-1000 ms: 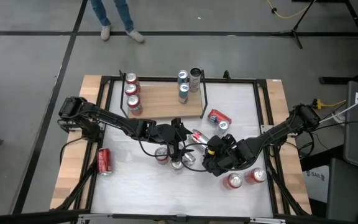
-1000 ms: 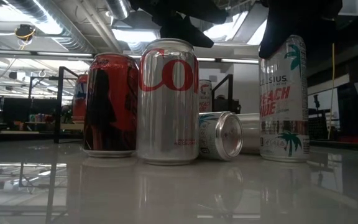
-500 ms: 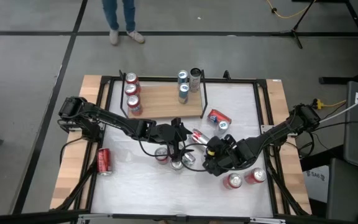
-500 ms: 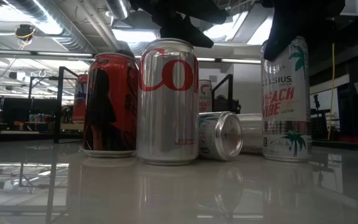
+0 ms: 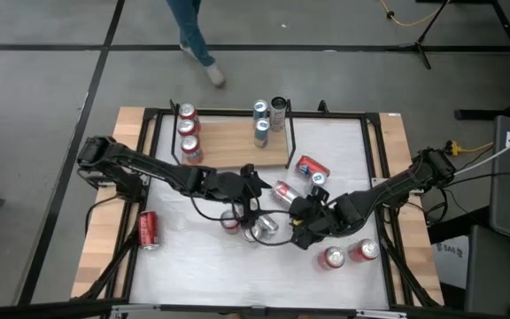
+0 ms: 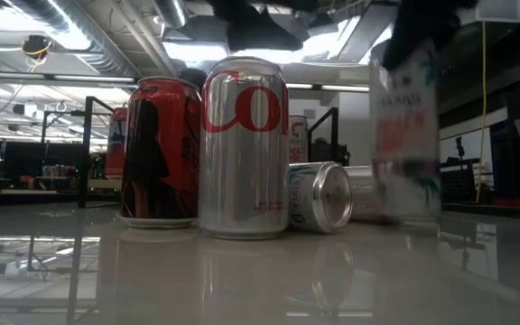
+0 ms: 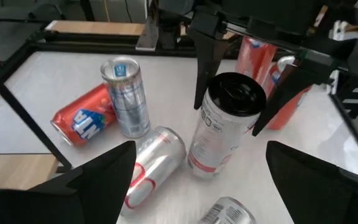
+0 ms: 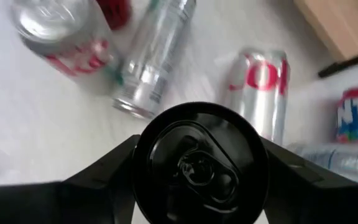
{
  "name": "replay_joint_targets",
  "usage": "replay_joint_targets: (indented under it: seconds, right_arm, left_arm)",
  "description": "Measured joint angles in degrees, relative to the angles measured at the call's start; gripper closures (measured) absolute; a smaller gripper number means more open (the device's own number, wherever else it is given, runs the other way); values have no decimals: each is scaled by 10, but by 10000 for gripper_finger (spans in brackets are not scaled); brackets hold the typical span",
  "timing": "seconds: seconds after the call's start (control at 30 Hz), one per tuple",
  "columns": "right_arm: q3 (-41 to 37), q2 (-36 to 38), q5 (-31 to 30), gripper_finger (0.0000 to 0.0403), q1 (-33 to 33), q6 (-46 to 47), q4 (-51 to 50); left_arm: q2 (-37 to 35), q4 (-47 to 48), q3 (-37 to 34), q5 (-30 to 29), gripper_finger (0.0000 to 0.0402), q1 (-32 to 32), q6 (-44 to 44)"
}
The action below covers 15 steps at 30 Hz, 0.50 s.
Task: Place canned beverage on shelf
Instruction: Put the white pink soda can on the shelf aligned with the other white pink soda can
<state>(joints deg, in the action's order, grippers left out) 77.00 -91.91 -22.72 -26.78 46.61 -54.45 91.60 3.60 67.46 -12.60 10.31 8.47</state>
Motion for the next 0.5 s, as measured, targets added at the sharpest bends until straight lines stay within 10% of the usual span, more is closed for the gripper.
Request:
replay_joint_targets:
  seconds: [0.5]
  right_arm:
    - [213, 2, 48, 157, 152, -326, -90]
  left_arm:
    - [-168, 210, 1, -31, 50, -2, -65]
